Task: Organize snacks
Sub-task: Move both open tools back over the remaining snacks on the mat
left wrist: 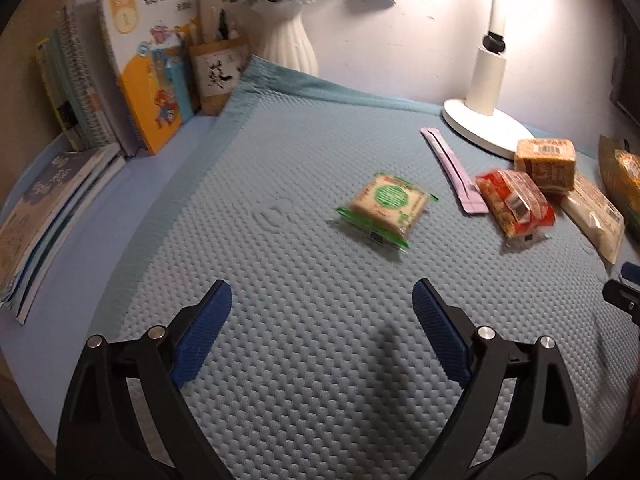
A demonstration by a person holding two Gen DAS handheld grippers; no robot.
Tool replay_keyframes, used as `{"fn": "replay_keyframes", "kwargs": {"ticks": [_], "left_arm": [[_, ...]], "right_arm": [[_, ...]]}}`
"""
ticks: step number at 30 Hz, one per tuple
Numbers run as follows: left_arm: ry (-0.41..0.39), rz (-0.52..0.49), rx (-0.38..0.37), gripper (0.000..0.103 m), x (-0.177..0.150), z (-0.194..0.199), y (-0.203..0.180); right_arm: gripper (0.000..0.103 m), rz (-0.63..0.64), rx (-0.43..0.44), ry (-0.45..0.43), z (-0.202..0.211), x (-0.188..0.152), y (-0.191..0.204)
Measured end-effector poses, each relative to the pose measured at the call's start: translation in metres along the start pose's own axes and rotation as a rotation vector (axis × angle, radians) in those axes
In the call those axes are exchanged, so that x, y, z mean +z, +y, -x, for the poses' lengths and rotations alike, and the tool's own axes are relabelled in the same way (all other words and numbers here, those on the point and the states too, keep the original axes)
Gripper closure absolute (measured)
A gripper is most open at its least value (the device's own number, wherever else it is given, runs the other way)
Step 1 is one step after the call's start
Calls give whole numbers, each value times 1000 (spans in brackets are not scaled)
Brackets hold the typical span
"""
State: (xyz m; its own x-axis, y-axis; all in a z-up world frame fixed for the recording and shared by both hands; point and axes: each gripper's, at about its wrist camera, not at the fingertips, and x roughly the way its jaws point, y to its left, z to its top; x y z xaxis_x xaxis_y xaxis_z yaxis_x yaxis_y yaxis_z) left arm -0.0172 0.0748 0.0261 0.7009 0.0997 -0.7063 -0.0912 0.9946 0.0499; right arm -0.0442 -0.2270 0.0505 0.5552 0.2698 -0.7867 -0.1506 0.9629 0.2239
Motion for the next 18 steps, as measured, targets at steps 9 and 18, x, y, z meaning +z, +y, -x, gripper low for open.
{"fn": "replay_keyframes", "kwargs": {"ticks": [9, 18], "left_arm": [[-33, 20, 43, 11, -2, 6, 6], [38, -32, 188, 11, -2, -7, -5]], "right_arm": [[5, -10, -112, -33, 1, 1, 1], [5, -52, -260, 42, -5, -10, -2]]}}
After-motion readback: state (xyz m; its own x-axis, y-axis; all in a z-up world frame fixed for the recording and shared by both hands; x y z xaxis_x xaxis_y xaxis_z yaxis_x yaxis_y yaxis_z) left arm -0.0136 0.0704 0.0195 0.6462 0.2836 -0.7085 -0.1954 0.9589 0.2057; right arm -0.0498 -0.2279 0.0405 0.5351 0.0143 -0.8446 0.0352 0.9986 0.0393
